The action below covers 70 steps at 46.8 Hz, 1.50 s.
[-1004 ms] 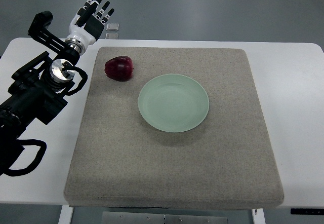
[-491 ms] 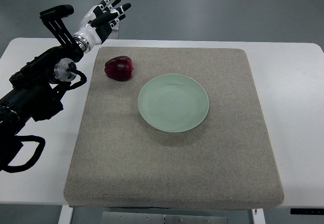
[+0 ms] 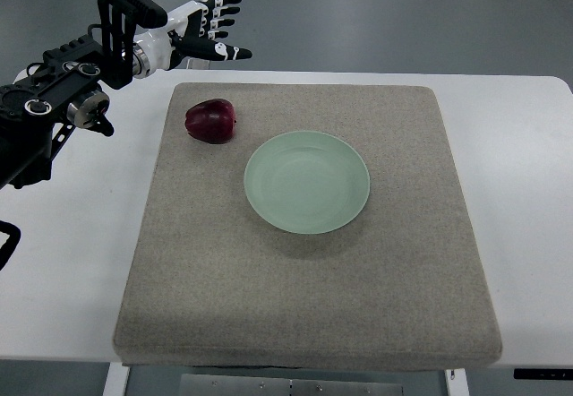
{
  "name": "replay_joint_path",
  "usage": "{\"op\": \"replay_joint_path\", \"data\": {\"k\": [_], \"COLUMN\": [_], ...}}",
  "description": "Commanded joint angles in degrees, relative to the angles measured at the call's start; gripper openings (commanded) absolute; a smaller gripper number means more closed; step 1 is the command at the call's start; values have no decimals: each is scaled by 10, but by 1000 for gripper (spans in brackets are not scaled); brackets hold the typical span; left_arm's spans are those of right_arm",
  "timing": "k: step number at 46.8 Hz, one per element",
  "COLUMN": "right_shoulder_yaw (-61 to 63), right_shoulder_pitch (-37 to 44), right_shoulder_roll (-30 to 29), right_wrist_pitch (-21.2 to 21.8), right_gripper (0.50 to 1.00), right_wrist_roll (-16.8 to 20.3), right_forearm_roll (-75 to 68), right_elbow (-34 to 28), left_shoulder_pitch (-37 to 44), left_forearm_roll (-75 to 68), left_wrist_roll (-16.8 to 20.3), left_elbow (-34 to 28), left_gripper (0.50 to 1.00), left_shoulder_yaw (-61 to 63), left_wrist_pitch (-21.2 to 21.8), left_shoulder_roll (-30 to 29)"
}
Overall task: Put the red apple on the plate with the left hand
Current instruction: 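Move the left hand over the red apple, fingers pointing down, then close the left hand fingers around the red apple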
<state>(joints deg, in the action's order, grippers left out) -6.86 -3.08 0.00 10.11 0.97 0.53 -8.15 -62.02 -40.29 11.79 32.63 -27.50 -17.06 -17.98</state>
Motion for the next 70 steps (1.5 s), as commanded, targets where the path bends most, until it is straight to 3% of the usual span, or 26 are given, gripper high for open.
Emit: {"op": "replay_joint_path", "data": {"k": [1,9,28,58,70], "right_shoulder_yaw": [0,0,0,0,0], "right_shoulder_pitch": [0,-1,0,0,0], "right_shoulder_roll": [0,0,0,0,0], "right_wrist_pitch": [0,0,0,0,0], "right_gripper": [964,964,964,964,962], "right_wrist_roll": [0,0,0,0,0], "right_forearm_roll": [0,0,0,0,0], "right_elbow": [0,1,0,0,0], "left_shoulder_pitch": [-9,-33,-40,-32,-28], "left_forearm_roll": [-26,-67,-297,-409,-411], "left_wrist_roll": [1,0,4,9,12], "left_elbow": [23,69,73,92,93], "left_gripper": [990,990,988,981,988], "left_shoulder_yaw": [50,108,114,129,155], "left_wrist_pitch": [-1,-1,3,6,41], "left_shoulder_roll": [-24,-54,-50,-47,-46]}}
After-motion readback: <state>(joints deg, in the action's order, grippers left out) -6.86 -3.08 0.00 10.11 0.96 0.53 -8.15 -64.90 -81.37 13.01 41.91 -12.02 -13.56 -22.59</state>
